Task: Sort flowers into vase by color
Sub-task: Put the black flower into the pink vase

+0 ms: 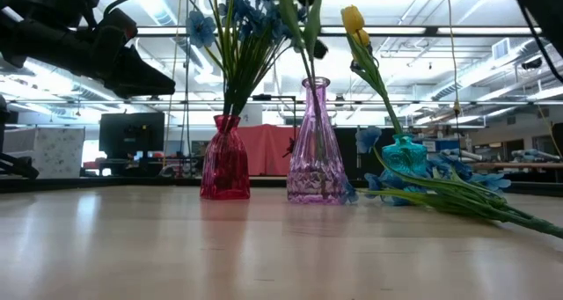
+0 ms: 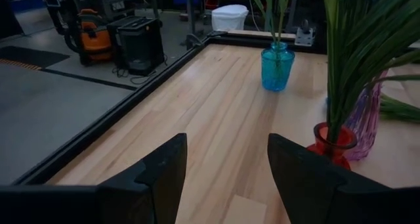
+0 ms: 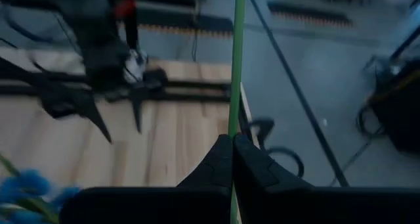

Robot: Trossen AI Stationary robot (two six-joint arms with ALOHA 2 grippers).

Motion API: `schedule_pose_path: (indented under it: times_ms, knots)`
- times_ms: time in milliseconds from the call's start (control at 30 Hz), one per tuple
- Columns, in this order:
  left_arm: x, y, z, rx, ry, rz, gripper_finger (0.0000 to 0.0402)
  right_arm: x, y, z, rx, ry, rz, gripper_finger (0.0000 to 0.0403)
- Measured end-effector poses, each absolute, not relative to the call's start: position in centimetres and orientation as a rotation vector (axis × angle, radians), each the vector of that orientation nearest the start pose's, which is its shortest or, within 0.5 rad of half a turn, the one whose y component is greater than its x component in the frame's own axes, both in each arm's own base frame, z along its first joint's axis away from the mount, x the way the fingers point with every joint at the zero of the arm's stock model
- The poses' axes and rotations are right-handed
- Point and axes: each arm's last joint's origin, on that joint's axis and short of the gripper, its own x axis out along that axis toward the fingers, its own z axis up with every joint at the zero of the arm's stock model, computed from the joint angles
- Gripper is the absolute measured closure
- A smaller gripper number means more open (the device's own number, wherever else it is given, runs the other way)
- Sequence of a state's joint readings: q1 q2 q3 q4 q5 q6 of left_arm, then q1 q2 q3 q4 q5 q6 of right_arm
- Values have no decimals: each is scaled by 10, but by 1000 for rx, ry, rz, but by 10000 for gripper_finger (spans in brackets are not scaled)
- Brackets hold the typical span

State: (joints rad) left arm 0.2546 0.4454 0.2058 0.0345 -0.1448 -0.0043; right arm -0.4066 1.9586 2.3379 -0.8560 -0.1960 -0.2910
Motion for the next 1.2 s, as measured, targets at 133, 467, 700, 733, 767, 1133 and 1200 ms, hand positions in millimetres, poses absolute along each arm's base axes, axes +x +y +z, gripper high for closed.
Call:
schedule_pose_path:
  times_ms: [133,467,700,733,767,1133,1200]
  knots:
    - [123,36,199,-27,194,399,184,372,-131,470,-196,429,-136,391]
    - [125,35,204,-78,132,357,184,345,-74,503,-168,353,-55,391]
    - [127,30,213,-160,28,170,184,334,-25,494,-98,522,-27,391]
    - [127,29,215,-178,12,135,184,332,-15,492,-110,556,-41,391]
    - [127,28,216,-198,0,102,184,331,-6,490,-120,584,-56,391]
    - [131,14,215,-295,25,-23,184,316,80,463,-103,763,-130,391]
    - [133,7,215,-284,29,-17,184,317,89,448,-78,821,-164,391]
